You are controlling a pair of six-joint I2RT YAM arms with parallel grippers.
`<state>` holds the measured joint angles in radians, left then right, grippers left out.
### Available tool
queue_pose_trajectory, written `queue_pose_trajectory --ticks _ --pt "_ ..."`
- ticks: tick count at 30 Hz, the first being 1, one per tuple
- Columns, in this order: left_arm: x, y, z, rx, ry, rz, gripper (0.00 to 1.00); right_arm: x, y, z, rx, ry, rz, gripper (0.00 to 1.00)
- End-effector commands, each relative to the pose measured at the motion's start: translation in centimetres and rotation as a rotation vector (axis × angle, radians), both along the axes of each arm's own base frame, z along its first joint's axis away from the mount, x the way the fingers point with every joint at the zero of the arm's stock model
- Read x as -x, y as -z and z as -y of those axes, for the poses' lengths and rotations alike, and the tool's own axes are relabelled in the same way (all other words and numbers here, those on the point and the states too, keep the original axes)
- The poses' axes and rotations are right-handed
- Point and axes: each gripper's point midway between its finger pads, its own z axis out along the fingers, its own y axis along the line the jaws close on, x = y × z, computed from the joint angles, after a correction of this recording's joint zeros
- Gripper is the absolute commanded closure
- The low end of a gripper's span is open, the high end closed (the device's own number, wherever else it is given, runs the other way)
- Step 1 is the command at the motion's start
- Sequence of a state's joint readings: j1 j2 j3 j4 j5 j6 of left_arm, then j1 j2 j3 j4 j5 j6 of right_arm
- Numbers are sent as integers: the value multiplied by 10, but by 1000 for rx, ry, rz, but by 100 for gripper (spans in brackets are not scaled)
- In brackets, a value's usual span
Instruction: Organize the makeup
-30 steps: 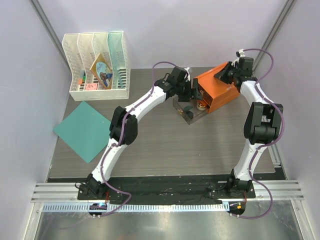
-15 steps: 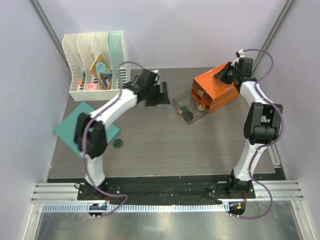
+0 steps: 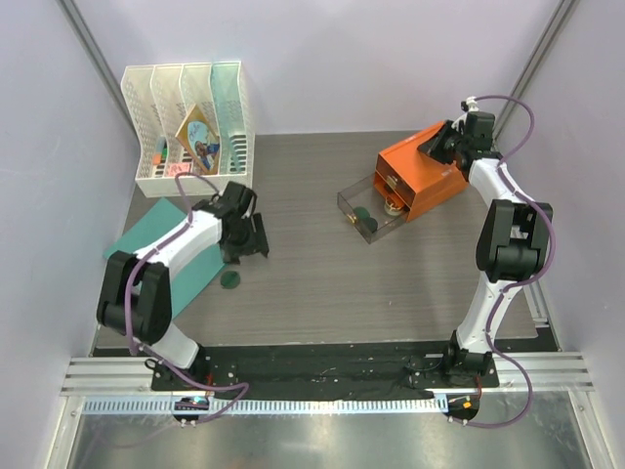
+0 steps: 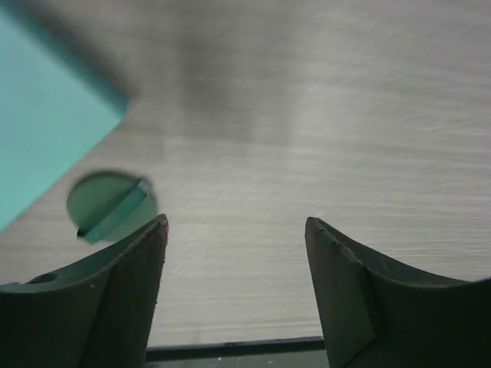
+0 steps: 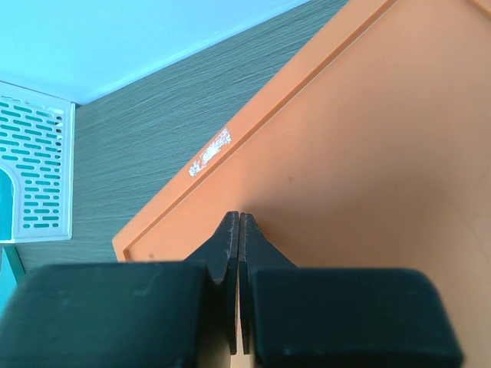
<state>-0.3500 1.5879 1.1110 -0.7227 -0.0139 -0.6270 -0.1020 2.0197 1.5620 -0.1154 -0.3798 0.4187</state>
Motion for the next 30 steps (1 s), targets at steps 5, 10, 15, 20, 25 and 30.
queue_pose_trajectory --ticks 5,10,15,20,25,30 --pt "29 17 -36 15 -146 -48 32 159 202 7 97 13 -814 99" --pt "30 28 -44 -10 -161 -67 30 158 202 7 96 8 -812 99" --pt "30 44 -46 -18 -171 -116 30 159 203 7 94 5 -813 99" --pt "37 57 -50 -40 -176 -168 37 158 202 8 92 10 -812 99" --pt "41 67 -49 -37 -170 -197 80 158 203 8 90 8 -813 99" --pt "29 52 -38 16 -140 -160 100 157 203 9 87 7 -811 99"
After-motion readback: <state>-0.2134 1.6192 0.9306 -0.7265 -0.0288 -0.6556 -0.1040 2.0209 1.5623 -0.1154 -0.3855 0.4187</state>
